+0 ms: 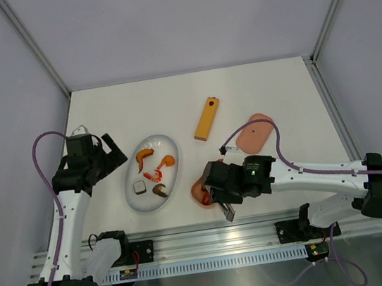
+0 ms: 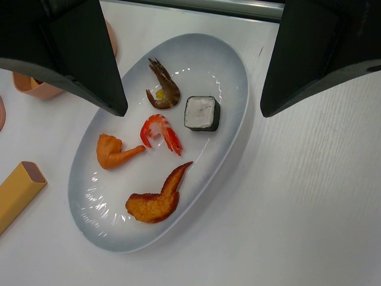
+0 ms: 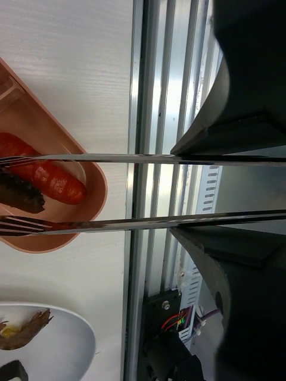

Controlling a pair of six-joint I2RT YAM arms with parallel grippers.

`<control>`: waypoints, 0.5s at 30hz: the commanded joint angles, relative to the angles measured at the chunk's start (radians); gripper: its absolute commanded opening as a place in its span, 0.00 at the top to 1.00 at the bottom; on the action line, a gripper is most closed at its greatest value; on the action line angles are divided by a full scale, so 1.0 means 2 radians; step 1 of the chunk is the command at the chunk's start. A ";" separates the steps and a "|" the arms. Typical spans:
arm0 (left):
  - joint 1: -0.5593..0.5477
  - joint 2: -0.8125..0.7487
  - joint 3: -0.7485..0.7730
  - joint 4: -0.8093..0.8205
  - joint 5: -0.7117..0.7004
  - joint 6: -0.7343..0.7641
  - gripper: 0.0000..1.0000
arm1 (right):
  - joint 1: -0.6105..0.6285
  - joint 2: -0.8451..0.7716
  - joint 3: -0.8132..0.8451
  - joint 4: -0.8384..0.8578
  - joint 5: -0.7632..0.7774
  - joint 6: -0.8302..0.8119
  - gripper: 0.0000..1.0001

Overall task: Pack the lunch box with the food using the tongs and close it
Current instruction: Place the fake food in the packing box.

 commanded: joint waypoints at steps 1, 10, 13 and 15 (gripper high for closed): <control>0.003 -0.008 0.000 0.019 0.011 0.006 0.01 | 0.002 -0.014 0.007 0.012 0.009 0.004 0.46; 0.002 -0.006 0.000 0.021 0.012 0.004 0.01 | 0.002 -0.006 0.020 0.014 0.008 -0.017 0.46; 0.002 -0.006 0.001 0.021 0.010 0.004 0.01 | 0.002 -0.010 0.023 0.015 0.015 -0.022 0.50; 0.002 -0.006 0.001 0.020 0.009 0.004 0.01 | 0.002 -0.021 0.024 0.013 0.037 -0.024 0.63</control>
